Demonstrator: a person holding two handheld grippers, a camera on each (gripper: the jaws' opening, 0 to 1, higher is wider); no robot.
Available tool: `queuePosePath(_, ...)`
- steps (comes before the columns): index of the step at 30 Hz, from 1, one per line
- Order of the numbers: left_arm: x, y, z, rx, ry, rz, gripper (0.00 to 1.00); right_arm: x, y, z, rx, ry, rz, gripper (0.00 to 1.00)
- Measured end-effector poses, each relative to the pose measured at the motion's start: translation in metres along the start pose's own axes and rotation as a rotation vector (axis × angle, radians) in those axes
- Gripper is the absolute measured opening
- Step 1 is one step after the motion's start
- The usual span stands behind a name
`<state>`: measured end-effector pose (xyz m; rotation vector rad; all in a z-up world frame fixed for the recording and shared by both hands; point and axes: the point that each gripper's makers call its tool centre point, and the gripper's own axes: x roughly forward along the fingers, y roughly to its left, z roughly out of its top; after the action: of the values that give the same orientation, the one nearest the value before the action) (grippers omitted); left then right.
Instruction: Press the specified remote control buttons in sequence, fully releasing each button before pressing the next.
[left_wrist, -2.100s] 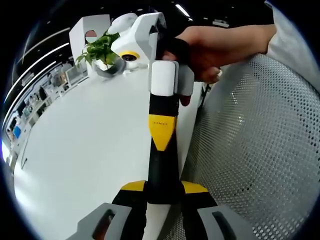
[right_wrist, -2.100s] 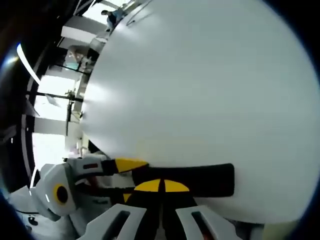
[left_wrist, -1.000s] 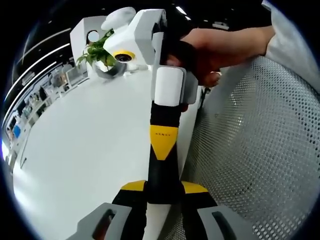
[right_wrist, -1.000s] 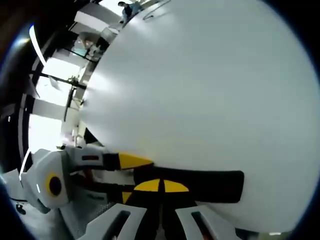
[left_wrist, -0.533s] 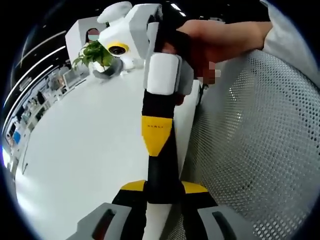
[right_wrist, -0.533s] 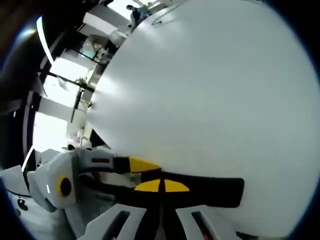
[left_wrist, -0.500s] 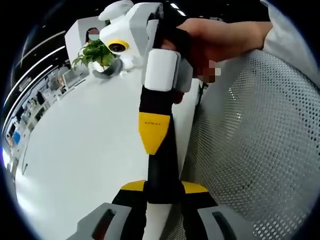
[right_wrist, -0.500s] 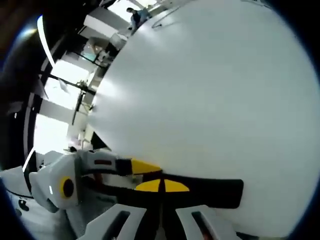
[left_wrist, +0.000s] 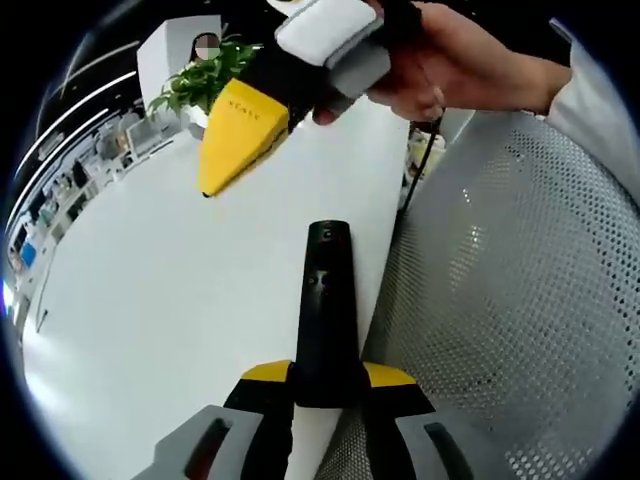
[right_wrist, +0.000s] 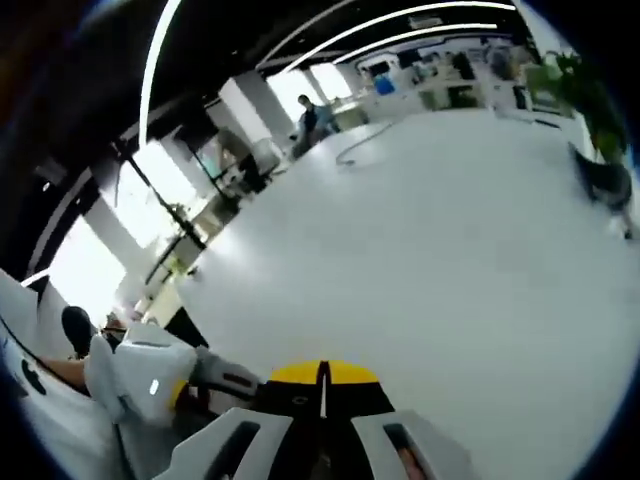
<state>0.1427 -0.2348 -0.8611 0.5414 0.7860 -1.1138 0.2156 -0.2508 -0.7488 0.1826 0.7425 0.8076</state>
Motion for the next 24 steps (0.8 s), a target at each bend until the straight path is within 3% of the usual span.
queuePosePath(4,0.000,0.000,0.000,0.001,0.007,-0.001,0.25,-0.019,0.000,0.018,-0.035,-0.098,-0.029,0.01)
queuePosePath(7,0.000,0.001,0.001,-0.016,0.015,-0.010,0.25,-0.037,-0.005,0.035,-0.037,-0.228,-0.072,0.15)
queuePosePath(14,-0.001,0.000,0.000,0.001,0.005,-0.023,0.25,-0.075,-0.022,0.049,0.004,-0.375,-0.180,0.38)
queuePosePath(18,-0.001,0.000,0.000,-0.006,0.001,-0.029,0.25,-0.089,-0.034,0.050,-0.061,-0.414,-0.278,0.51)
queuePosePath(24,-0.001,0.000,-0.001,0.011,0.003,-0.026,0.25,-0.091,-0.038,0.035,-0.104,-0.392,-0.331,0.67)
